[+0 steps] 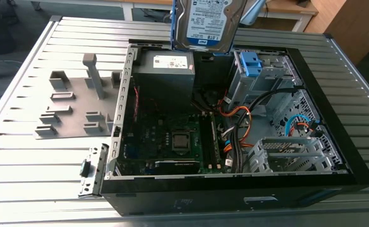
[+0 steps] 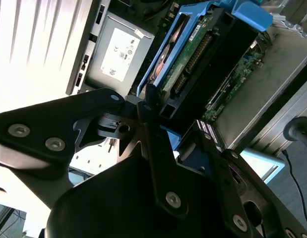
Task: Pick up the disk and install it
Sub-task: 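Pick up the disk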
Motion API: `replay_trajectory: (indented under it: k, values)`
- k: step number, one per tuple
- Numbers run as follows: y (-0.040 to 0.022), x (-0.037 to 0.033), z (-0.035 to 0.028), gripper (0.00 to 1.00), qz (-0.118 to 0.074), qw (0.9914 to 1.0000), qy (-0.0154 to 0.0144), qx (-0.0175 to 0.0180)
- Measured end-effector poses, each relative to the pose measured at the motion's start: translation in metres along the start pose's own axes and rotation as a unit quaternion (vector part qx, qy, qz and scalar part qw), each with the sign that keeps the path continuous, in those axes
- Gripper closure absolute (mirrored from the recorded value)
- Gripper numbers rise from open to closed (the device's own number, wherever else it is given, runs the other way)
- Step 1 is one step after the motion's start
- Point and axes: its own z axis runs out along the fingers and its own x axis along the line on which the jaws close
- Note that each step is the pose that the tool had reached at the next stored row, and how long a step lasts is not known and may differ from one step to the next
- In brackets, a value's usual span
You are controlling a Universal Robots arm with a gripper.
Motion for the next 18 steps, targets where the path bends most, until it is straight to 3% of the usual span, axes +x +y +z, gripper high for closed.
replay_trajectory:
  k: [18]
  values:
    - [-0.0015,0.0169,0.0002,0.64,0.000,1.00000,0.0000,0.0000]
